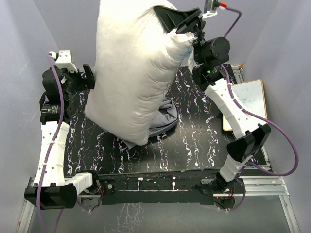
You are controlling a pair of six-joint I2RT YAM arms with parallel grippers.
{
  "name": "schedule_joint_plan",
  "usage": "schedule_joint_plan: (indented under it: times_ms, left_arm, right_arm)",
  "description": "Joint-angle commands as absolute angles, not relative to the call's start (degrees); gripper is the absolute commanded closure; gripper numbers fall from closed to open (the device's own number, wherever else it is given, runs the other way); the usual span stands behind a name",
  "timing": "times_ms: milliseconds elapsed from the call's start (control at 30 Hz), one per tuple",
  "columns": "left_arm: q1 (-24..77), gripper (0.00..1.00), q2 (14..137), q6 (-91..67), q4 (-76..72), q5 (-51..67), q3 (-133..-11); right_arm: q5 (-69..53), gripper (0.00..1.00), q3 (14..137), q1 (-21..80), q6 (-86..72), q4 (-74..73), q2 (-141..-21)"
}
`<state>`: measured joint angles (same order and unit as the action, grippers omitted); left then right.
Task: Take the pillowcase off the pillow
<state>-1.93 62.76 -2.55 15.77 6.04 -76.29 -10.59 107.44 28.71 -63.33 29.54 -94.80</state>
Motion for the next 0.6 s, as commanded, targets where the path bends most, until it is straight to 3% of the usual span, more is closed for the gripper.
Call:
schedule_joint_plan:
  times_ms: [0, 233, 467, 500, 567]
  left_arm:
    - [-1.76, 0.03, 61.44, -1.94, 16.24, 7.0, -77.6]
    - [-1.76, 0.03, 61.54, -1.22, 19.69, 9.71, -77.76]
    - [-1.78, 0.03, 60.94, 0.2, 20.02, 11.75, -75.01]
    - [-1.82, 0.03, 60.91, -0.02, 20.04, 12.32, -74.6]
    - [-1.82, 0.03, 60.95, -0.44, 20.04, 13.28, -73.8]
  right_arm:
    - [10.34, 0.92, 90.75, 27.65, -56.26, 39.79, -82.23]
    - [17.69, 0.92, 52.28, 24.58, -53.75, 46.66, -71.33]
    - [20.6, 0.9, 30.4, 24.58, -46.52, 46.49, -65.32]
    - [19.99, 0.83, 28.58, 24.61, -45.66, 46.29, -64.81]
    - [18.54, 0.57, 26.5, 24.4, -43.68, 44.98, -64.42]
